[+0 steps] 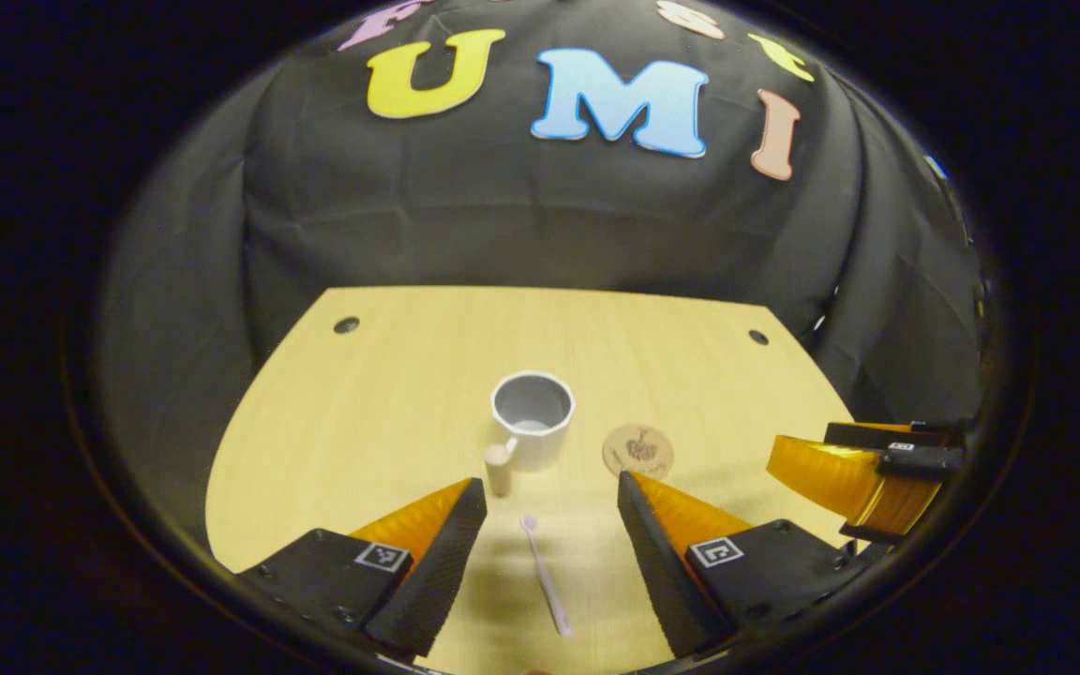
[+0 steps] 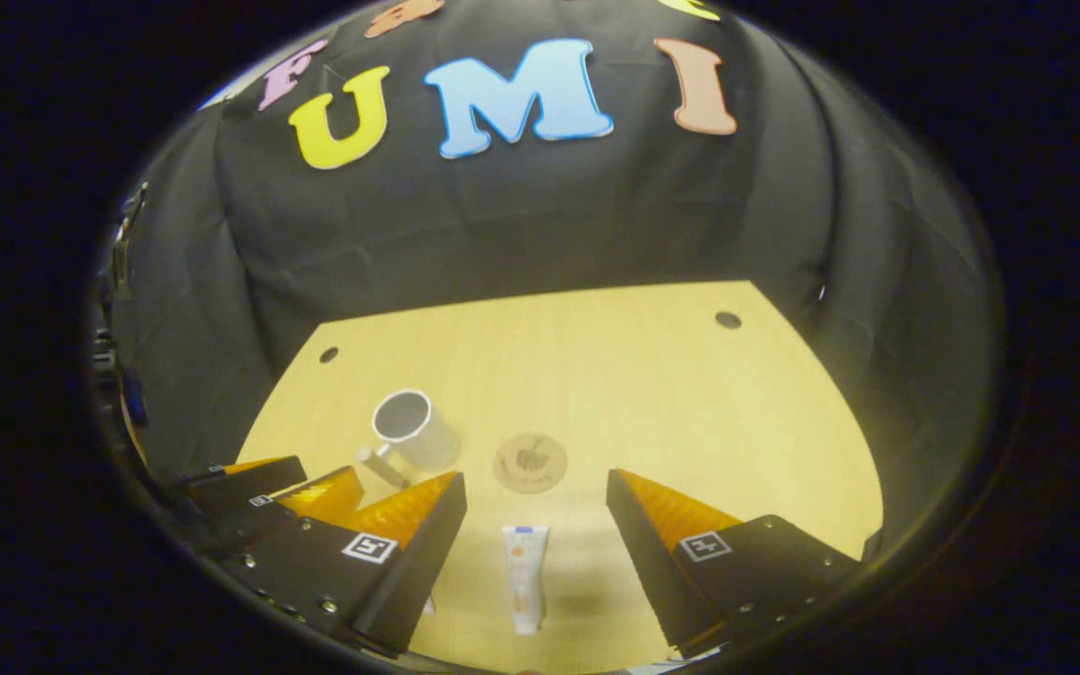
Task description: Put the toothbrush and toothpaste on the desktop into the cup, then pick up the cup and place it on the coaster on the desktop.
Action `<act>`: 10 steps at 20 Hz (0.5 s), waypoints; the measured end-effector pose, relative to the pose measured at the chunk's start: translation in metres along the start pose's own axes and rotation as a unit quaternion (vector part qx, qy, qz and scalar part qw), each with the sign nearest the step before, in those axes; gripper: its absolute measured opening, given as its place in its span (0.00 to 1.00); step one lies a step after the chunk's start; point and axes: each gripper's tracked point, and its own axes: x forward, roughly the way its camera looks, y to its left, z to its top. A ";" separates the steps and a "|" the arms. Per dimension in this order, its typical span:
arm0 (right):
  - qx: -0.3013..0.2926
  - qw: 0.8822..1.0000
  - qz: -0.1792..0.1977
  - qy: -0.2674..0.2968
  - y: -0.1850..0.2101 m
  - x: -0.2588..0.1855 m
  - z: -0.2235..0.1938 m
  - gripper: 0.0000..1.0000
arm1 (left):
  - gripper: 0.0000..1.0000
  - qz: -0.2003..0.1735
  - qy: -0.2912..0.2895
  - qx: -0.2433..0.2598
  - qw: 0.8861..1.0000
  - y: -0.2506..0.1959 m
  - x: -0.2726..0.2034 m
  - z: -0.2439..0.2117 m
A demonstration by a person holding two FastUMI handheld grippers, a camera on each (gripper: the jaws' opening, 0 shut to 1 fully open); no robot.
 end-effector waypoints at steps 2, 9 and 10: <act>0.008 0.999 0.001 0.036 -0.001 0.013 -0.021 0.94 | 0.93 0.003 0.036 -0.012 0.999 0.005 0.010 -0.021; -0.015 0.987 -0.008 0.157 0.003 0.051 -0.095 0.94 | 0.94 0.004 0.158 -0.039 0.987 0.015 0.043 -0.101; -0.019 0.985 -0.009 0.171 0.004 0.055 -0.102 0.94 | 0.94 0.005 0.171 -0.044 0.984 0.017 0.047 -0.110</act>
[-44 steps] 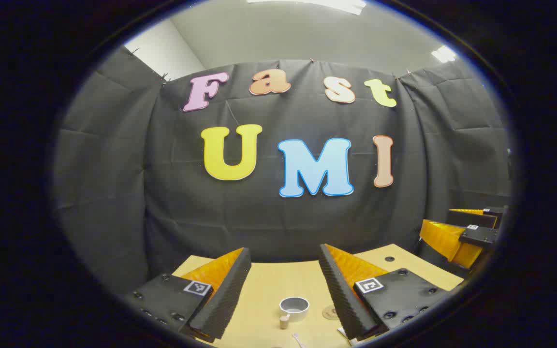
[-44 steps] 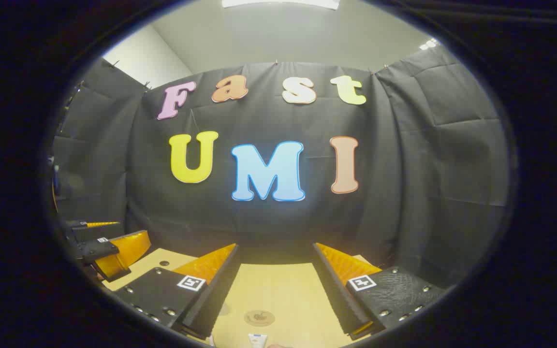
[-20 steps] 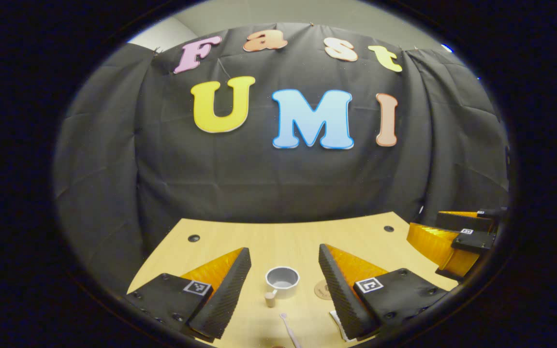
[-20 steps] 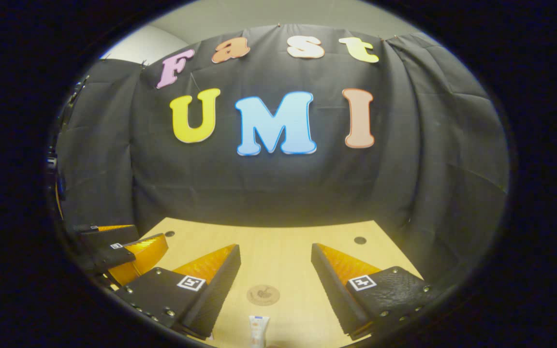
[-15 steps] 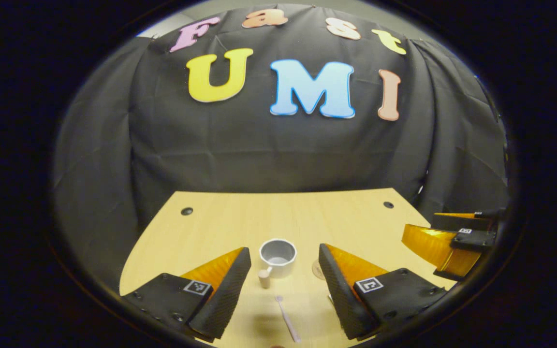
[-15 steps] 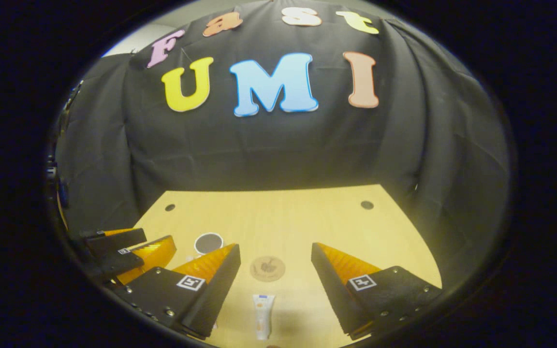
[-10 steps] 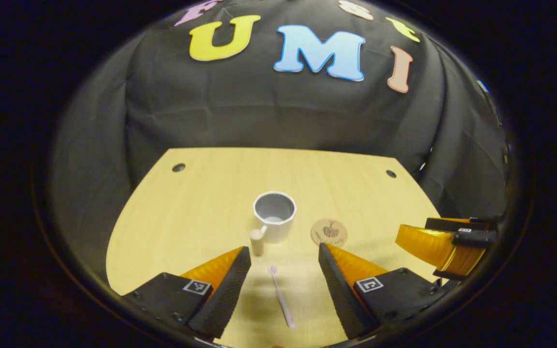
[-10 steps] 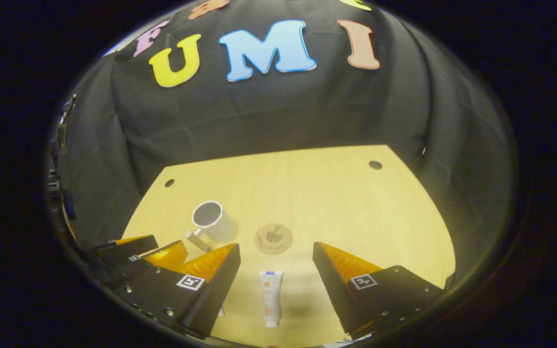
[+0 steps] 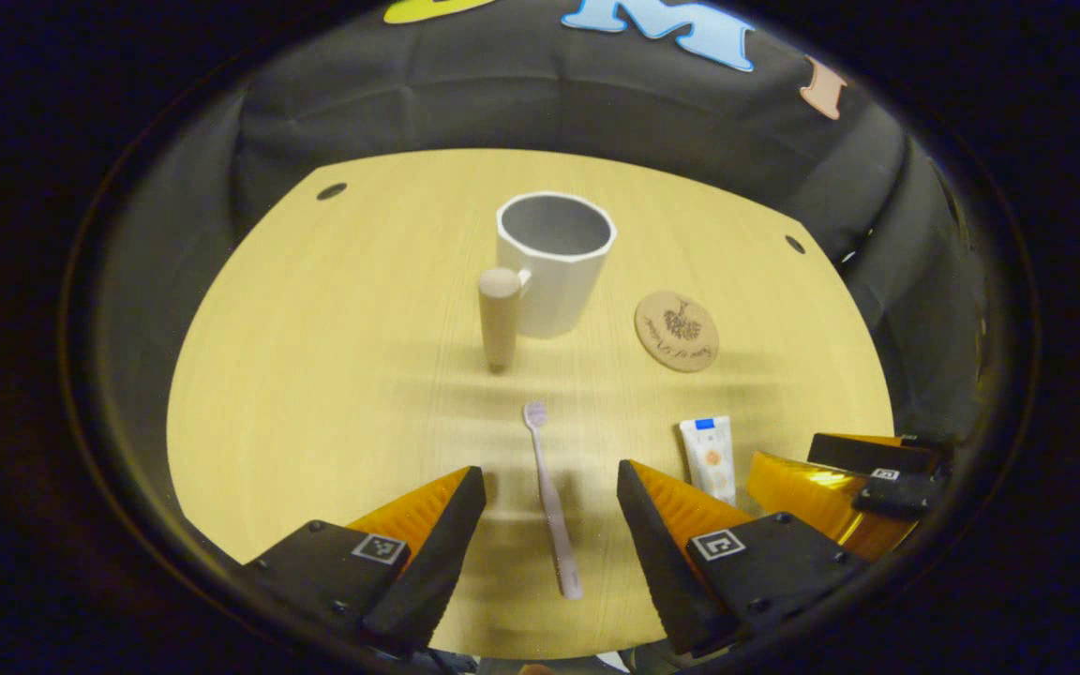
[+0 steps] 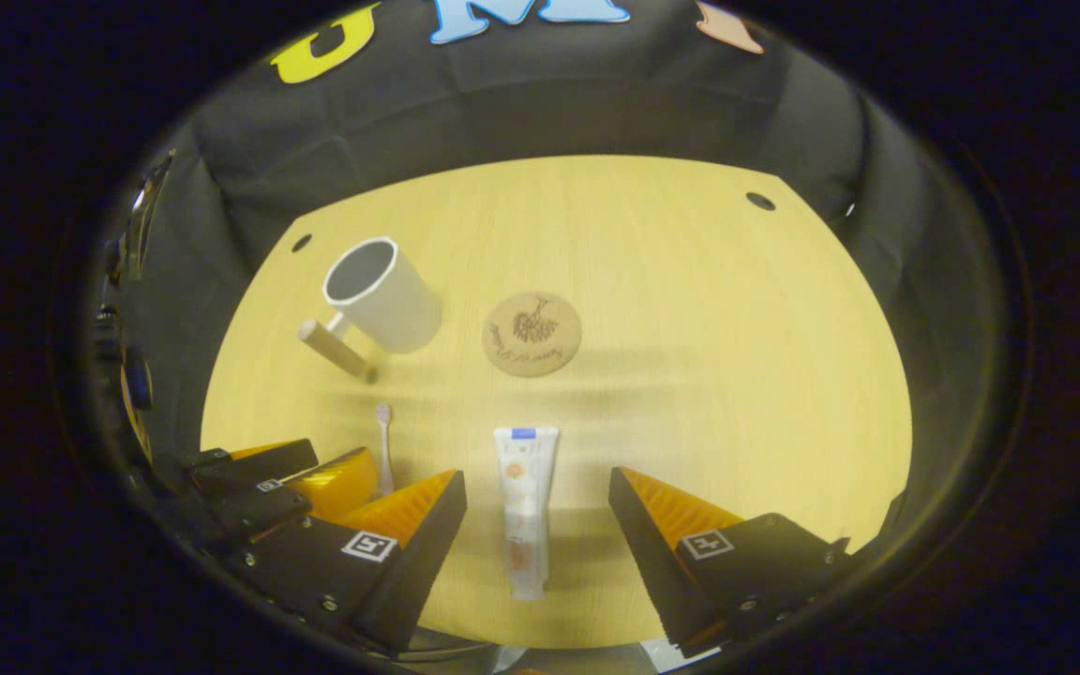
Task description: Put the toothbrush and toothpaste on the desktop into the cup, then pick up the cup and place it on the coaster on the desktop.
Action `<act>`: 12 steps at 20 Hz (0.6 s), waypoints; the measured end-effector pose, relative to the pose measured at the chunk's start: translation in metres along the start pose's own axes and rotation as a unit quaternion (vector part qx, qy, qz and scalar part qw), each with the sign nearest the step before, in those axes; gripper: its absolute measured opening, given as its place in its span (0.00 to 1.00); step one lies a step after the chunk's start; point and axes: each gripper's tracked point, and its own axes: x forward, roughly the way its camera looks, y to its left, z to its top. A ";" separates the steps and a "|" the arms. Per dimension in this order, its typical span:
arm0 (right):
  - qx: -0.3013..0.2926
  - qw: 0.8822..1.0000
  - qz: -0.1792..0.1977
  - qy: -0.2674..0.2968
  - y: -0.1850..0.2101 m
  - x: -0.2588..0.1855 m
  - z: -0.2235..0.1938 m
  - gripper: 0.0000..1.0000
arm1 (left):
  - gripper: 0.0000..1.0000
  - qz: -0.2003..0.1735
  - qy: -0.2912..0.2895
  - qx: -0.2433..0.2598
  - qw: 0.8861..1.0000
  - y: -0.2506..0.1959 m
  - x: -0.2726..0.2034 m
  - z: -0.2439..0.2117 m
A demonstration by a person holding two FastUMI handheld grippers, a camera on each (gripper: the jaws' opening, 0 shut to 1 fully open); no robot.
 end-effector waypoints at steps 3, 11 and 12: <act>-0.007 0.999 -0.006 0.035 0.001 0.017 -0.015 0.94 | 0.95 0.013 0.030 -0.002 0.999 0.011 0.017 -0.015; -0.012 0.996 -0.032 0.077 -0.006 0.045 -0.033 0.94 | 0.94 0.050 0.062 0.012 0.997 0.024 0.040 -0.031; -0.014 0.996 -0.036 0.081 -0.007 0.047 -0.036 0.94 | 0.93 0.056 0.066 0.016 0.996 0.025 0.041 -0.033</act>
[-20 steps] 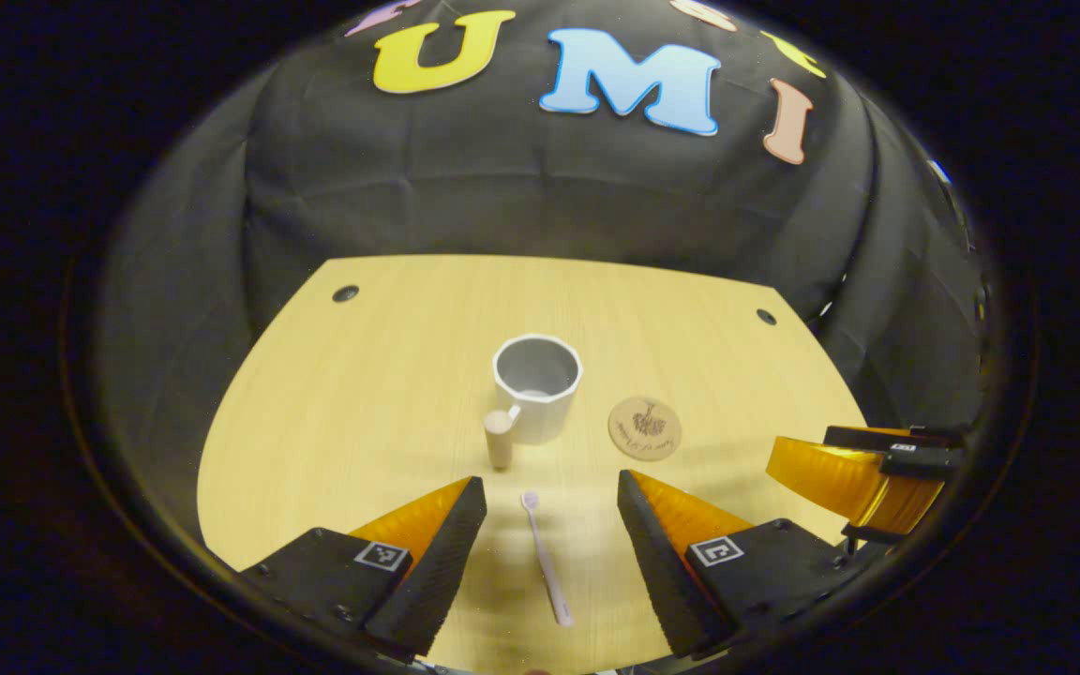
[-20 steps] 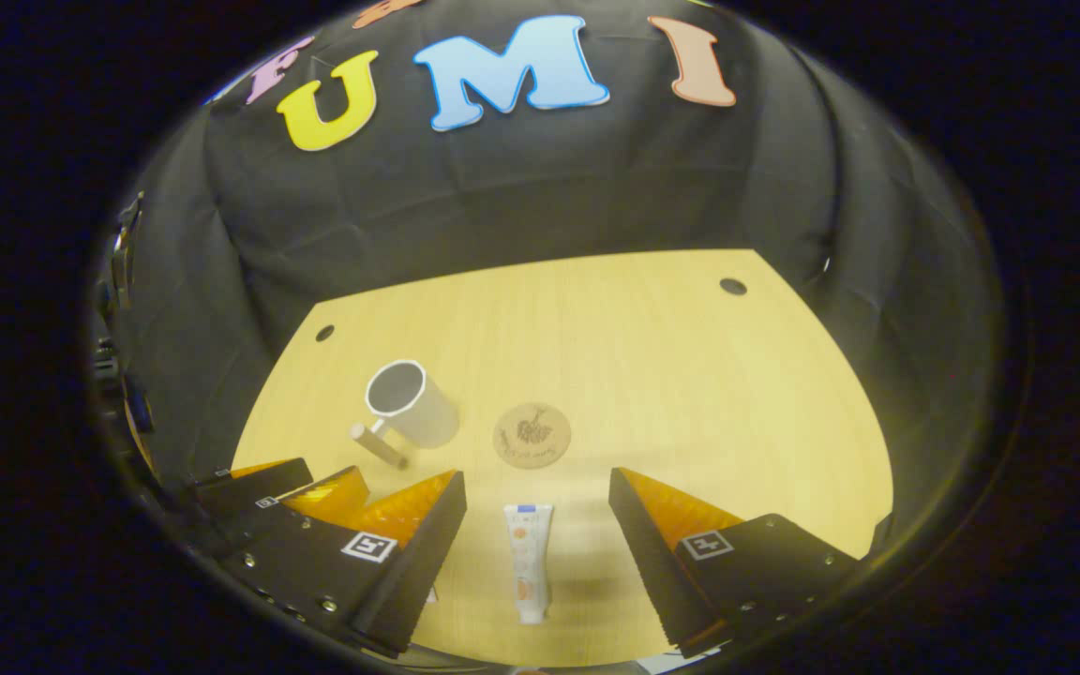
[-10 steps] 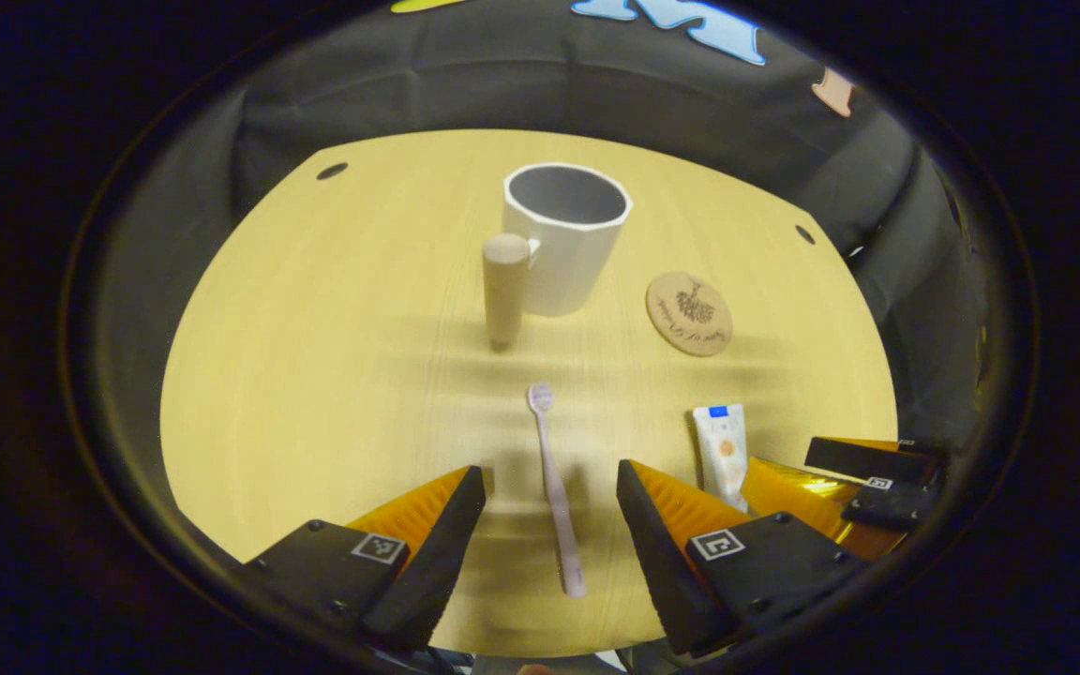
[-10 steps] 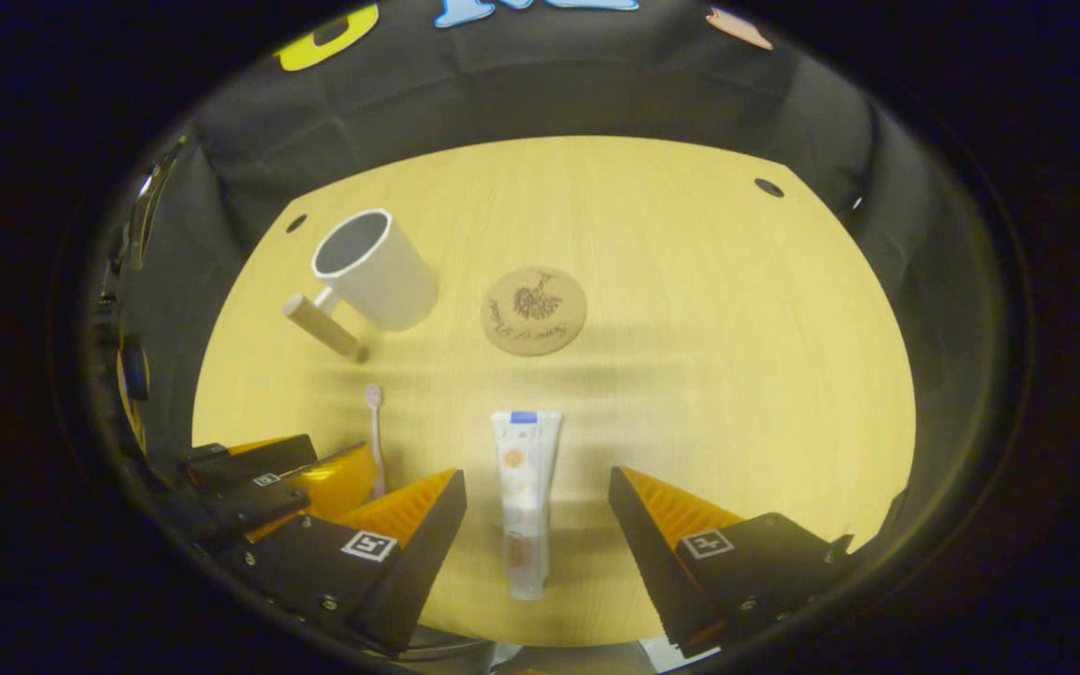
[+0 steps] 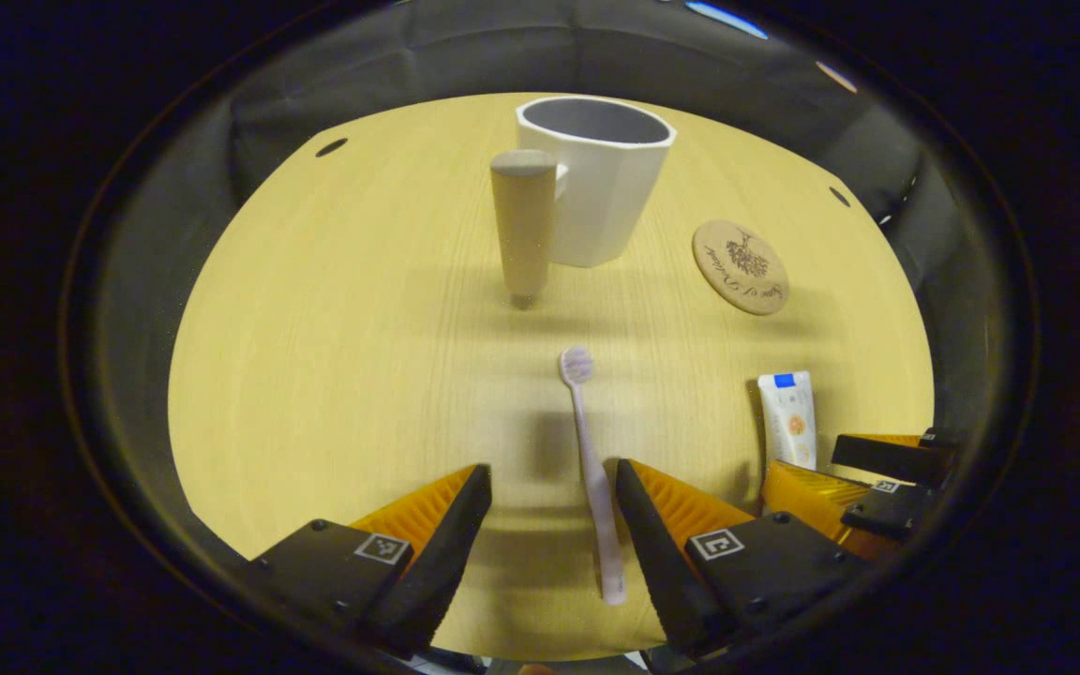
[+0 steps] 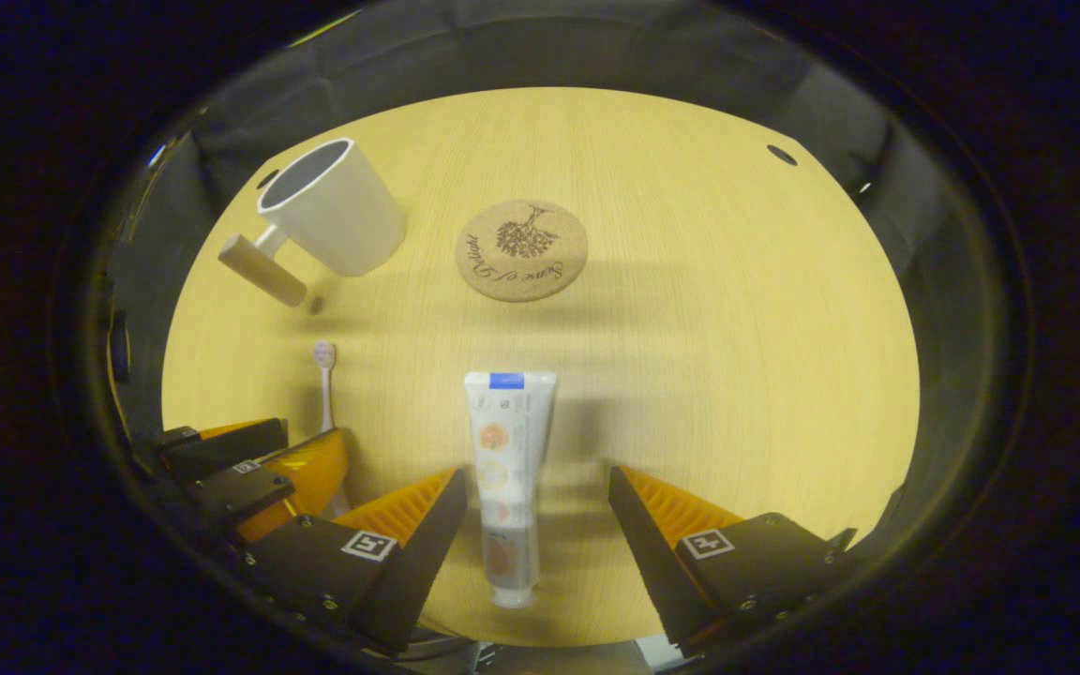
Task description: Put the toothbrush and toothpaste on the desktop into the cup, then pick up the cup and place it on the coaster on the desktop.
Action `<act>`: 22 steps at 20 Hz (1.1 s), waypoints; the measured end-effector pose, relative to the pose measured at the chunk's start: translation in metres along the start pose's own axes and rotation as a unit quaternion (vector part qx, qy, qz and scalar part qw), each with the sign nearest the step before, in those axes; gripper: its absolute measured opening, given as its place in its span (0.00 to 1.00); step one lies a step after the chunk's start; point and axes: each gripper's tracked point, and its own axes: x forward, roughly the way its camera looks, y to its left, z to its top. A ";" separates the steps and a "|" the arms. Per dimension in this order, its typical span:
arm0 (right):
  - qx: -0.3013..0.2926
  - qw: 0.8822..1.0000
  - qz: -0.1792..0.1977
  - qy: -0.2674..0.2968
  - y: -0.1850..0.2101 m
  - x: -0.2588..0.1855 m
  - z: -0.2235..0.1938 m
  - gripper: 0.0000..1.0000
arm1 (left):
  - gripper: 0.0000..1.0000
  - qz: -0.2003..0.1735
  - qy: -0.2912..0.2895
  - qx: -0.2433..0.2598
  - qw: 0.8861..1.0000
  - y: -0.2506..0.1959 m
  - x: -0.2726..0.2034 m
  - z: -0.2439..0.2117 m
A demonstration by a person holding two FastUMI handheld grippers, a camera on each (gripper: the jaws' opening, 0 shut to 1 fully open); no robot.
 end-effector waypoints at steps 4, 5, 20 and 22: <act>-0.009 1.000 -0.007 0.014 -0.001 0.010 -0.009 0.94 | 0.93 0.010 -0.002 0.000 1.000 -0.002 0.002 0.002; -0.013 1.000 -0.011 0.020 -0.002 0.010 -0.011 0.94 | 0.93 0.011 -0.003 -0.003 1.000 -0.001 0.002 0.002; -0.005 0.999 -0.017 0.051 -0.004 0.008 -0.011 0.42 | 0.53 0.004 0.030 0.014 0.999 -0.011 0.003 0.000; -0.005 0.998 -0.017 0.066 -0.006 0.006 -0.016 0.24 | 0.25 0.007 0.033 0.009 0.999 -0.010 0.004 0.001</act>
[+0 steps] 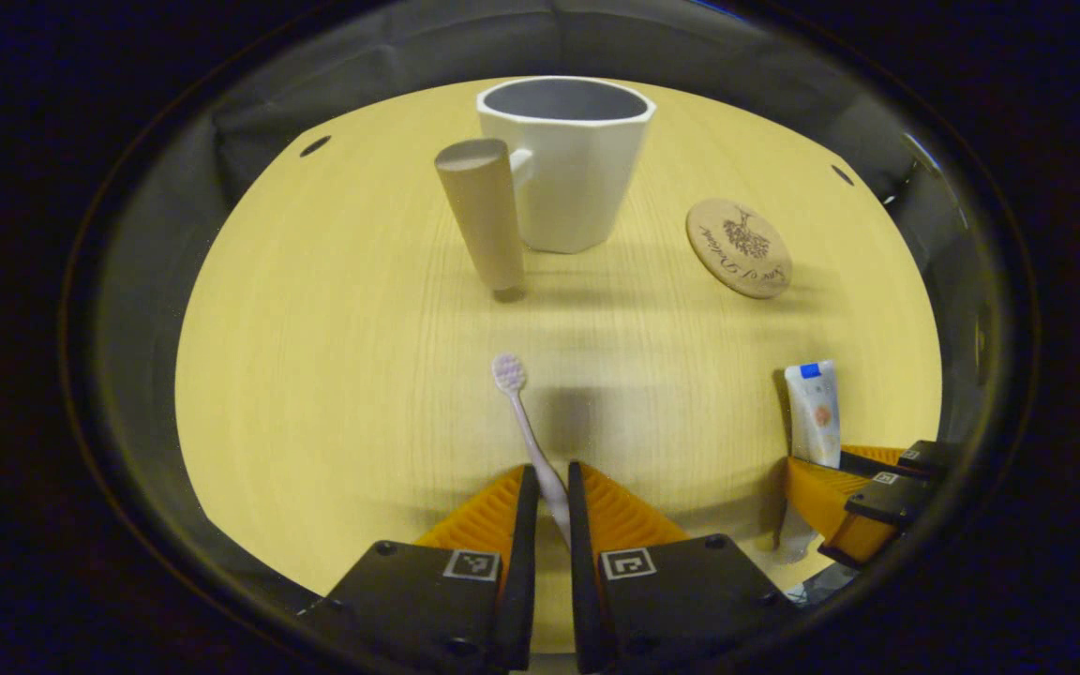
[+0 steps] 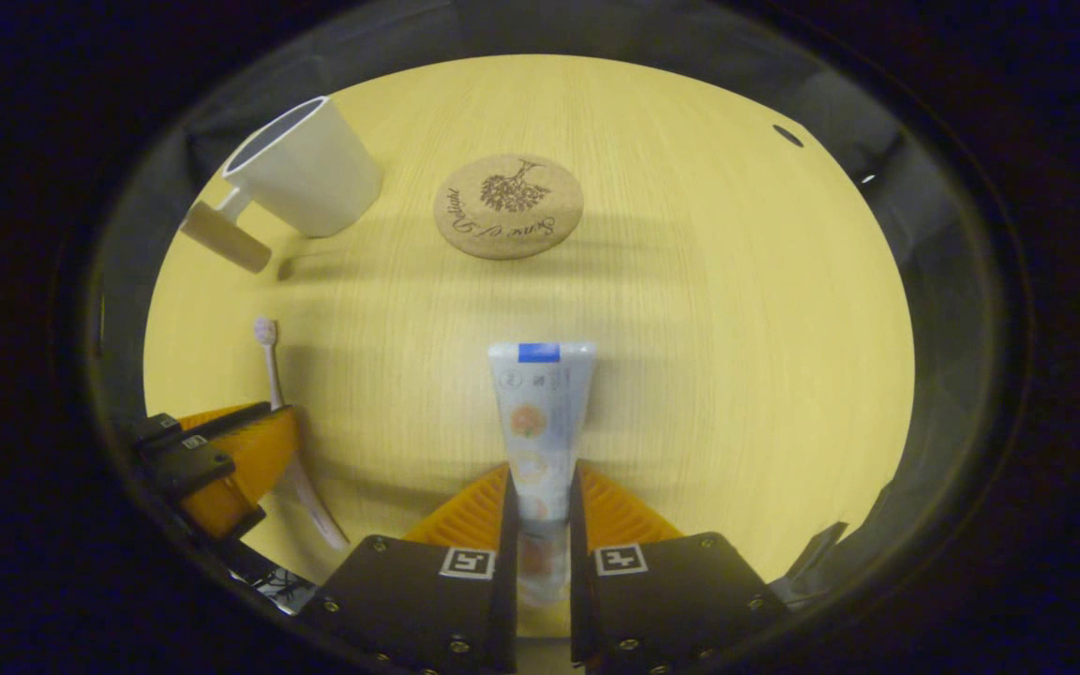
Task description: Put the toothbrush and toothpaste on the desktop into the cup, then pick up the cup and place it on the coaster on the desktop.
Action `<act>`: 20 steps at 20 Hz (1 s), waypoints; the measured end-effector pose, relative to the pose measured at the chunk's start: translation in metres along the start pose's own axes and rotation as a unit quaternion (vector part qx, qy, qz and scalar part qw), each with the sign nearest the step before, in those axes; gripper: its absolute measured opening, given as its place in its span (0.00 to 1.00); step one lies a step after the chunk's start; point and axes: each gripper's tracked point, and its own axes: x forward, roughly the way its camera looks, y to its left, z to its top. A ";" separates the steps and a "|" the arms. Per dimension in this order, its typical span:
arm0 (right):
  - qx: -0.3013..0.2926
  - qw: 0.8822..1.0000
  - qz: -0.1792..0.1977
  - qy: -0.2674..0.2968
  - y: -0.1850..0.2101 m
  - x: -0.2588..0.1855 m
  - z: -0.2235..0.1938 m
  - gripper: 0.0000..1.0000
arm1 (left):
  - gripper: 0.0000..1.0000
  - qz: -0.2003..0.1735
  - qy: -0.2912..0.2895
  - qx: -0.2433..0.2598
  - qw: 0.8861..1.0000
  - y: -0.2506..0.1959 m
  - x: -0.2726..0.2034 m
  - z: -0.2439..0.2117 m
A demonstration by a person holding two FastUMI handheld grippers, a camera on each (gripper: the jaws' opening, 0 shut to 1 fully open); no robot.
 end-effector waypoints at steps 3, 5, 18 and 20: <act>0.001 1.000 0.003 0.006 0.000 0.001 0.000 0.24 | 0.25 -0.002 0.010 0.003 1.000 -0.001 -0.004 -0.004; -0.001 1.000 0.003 0.010 0.000 0.000 -0.002 0.24 | 0.15 0.001 0.015 0.004 1.000 -0.002 -0.002 -0.002; 0.008 1.000 0.016 0.015 -0.002 0.001 -0.003 0.16 | 0.08 -0.049 -0.005 -0.027 0.998 -0.014 -0.033 -0.002; 0.008 1.000 0.017 0.015 -0.003 0.001 -0.004 0.16 | 0.08 -0.058 -0.021 -0.029 0.998 -0.016 -0.051 0.007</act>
